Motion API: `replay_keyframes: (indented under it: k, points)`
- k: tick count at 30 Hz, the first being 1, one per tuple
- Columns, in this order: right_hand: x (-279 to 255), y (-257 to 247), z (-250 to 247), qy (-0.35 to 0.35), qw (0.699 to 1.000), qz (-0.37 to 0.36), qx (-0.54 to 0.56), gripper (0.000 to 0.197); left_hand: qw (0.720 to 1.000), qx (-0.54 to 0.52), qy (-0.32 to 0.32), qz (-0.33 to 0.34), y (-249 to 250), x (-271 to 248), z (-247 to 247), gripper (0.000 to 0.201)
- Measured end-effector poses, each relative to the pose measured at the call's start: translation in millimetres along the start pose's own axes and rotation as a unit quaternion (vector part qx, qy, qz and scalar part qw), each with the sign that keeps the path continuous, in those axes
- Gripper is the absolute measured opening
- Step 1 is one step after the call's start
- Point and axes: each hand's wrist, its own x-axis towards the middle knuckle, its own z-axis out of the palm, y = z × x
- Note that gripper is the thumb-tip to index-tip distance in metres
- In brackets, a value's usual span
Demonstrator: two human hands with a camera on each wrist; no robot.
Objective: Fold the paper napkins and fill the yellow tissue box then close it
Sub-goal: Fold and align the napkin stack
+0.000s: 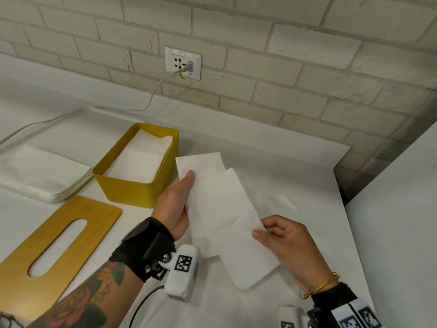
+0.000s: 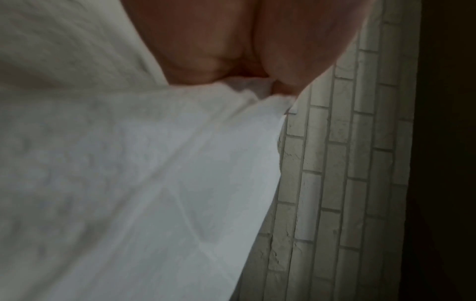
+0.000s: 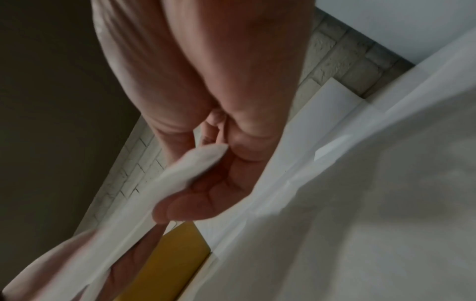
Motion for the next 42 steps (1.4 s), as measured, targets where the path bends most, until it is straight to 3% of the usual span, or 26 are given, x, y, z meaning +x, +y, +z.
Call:
replay_keyframes:
  k: [5, 11, 14, 22, 29, 38, 42]
  points:
    - [4, -31, -18, 0.003, 0.995, -0.042, 0.094, 0.026, 0.998, -0.039, 0.016, -0.036, -8, 1, -4, 0.023]
    - [33, -74, -3, 0.012, 0.971, -0.102, 0.216, 0.032, 0.988, -0.088, -0.017, -0.124, -31, -3, 1, 0.039]
    - [39, -72, 11, 0.026, 0.972, -0.097, 0.210, 0.025, 0.986, -0.102, -0.045, -0.124, -34, -5, 7, 0.046]
    - [20, -8, 37, 0.058, 0.991, 0.022, 0.120, 0.018, 0.987, -0.108, -0.056, -0.105, -30, 4, -4, 0.064]
    - [17, 4, 44, 0.075, 0.992, 0.024, 0.095, 0.013, 0.986, -0.113, -0.049, -0.115, -36, 6, -4, 0.071]
    - [15, 2, 31, 0.014, 0.999, 0.039, -0.032, 0.012, 0.997, -0.027, -0.010, -0.065, -32, 11, -14, 0.036]
    - [33, -10, -23, 0.094, 0.990, 0.047, -0.091, 0.007, 0.999, -0.030, 0.004, -0.033, -18, 7, -25, 0.025]
